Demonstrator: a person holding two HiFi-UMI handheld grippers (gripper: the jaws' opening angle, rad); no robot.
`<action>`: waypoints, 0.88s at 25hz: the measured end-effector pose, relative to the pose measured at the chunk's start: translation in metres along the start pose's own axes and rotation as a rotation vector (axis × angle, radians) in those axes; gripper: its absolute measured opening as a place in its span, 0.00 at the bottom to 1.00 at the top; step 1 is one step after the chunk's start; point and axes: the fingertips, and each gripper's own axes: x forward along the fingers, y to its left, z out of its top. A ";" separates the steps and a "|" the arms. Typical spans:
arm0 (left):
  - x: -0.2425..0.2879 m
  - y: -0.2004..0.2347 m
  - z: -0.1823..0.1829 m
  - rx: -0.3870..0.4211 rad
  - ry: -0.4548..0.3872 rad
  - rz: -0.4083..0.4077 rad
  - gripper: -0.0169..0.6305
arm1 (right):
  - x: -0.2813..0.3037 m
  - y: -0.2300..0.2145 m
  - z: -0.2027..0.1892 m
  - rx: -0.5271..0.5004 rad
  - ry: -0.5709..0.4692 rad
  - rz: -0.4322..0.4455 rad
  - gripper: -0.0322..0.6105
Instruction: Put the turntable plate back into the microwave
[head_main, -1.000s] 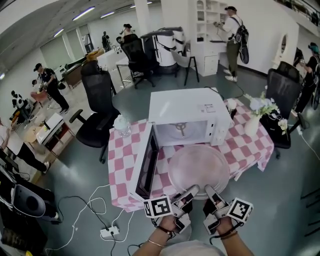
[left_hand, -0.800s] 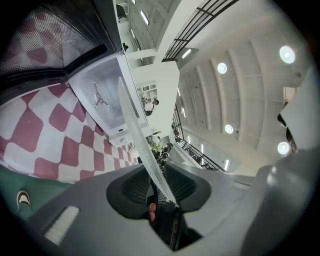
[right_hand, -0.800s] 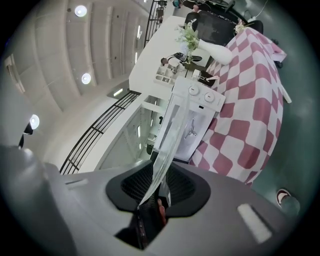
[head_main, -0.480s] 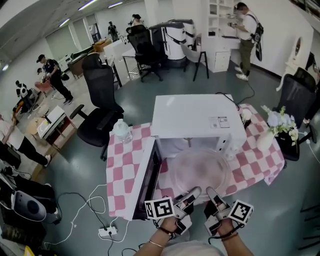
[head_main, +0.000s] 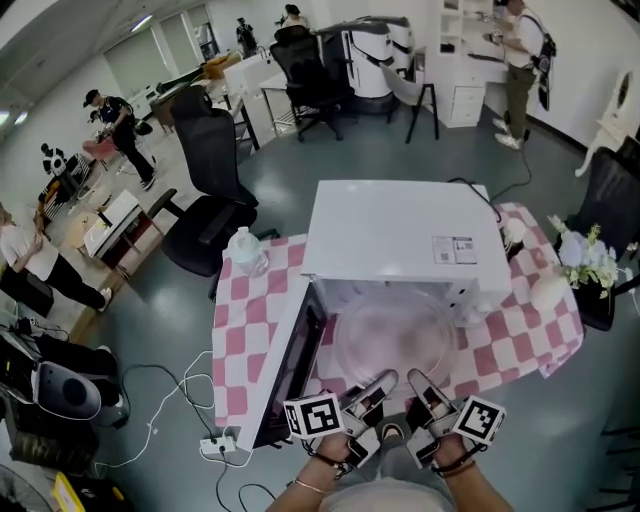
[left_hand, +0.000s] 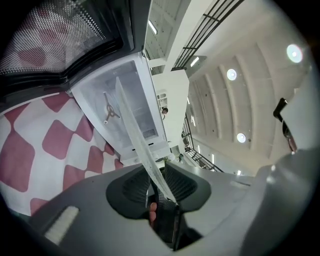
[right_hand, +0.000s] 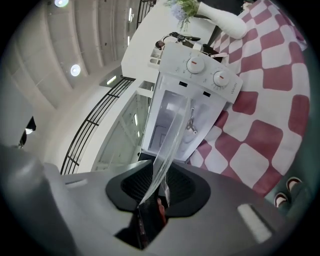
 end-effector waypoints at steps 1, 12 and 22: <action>0.003 0.001 0.003 -0.003 -0.010 0.004 0.17 | 0.003 -0.002 0.003 0.007 0.014 -0.008 0.16; 0.010 0.026 0.014 -0.047 -0.082 0.036 0.17 | 0.036 -0.001 0.011 -0.051 0.123 0.074 0.16; 0.013 0.054 0.012 -0.068 -0.098 0.052 0.17 | 0.052 -0.020 0.007 -0.029 0.147 0.107 0.16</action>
